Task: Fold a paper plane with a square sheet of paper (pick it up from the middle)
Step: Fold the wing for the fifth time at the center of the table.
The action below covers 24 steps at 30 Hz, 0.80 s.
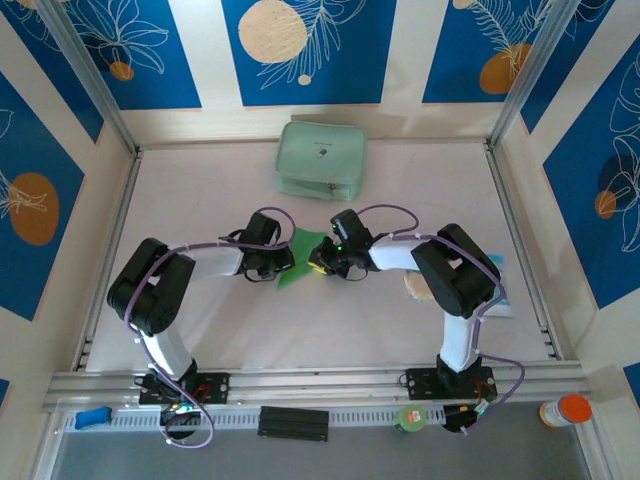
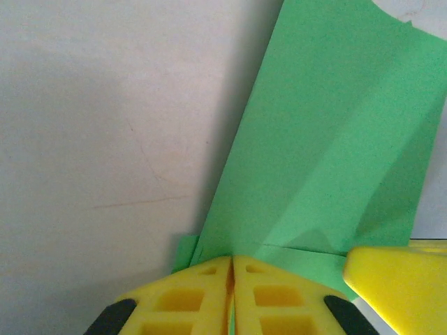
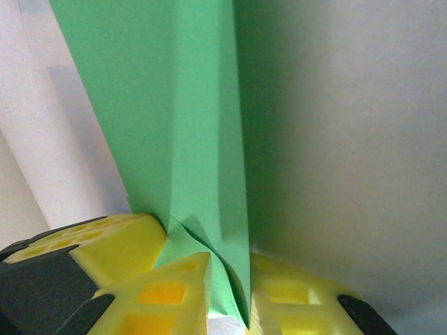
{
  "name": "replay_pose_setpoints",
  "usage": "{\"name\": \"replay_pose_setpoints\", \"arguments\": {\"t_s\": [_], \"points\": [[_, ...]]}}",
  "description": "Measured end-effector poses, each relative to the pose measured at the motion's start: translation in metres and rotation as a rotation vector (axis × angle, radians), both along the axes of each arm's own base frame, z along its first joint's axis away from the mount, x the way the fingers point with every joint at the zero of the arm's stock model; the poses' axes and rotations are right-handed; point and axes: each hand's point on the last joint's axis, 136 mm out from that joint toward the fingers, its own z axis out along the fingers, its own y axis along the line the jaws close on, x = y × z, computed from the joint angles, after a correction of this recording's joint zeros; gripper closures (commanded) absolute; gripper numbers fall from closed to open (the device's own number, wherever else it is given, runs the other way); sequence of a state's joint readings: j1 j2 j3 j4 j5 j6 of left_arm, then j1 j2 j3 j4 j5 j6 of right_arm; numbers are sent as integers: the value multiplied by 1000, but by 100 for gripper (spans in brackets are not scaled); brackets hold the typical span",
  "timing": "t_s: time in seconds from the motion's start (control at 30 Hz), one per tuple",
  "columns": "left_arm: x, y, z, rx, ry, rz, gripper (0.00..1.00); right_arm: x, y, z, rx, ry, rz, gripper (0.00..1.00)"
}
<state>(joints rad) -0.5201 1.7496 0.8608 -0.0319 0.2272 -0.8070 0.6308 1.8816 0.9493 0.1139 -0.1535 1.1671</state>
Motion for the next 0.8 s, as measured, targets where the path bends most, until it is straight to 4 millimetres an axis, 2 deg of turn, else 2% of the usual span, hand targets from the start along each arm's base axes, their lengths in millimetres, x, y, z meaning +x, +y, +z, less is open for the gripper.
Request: {"name": "replay_pose_setpoints", "arguments": {"t_s": [0.27,0.43,0.57,0.63,0.8], "points": [[0,0,0,-1,0,0,88,2,-4,-2,-6,-16,-10,85],[0,0,1,-3,-2,0,84,4,-5,0,-2,-35,-15,93],[-5,2,6,-11,-13,-10,74,4,-7,11,14,-60,-20,98],[-9,4,12,-11,-30,-23,65,4,-10,18,15,-78,-28,99],[-16,7,47,-42,-154,-75,54,3,-24,37,-3,-117,-66,99]]}}
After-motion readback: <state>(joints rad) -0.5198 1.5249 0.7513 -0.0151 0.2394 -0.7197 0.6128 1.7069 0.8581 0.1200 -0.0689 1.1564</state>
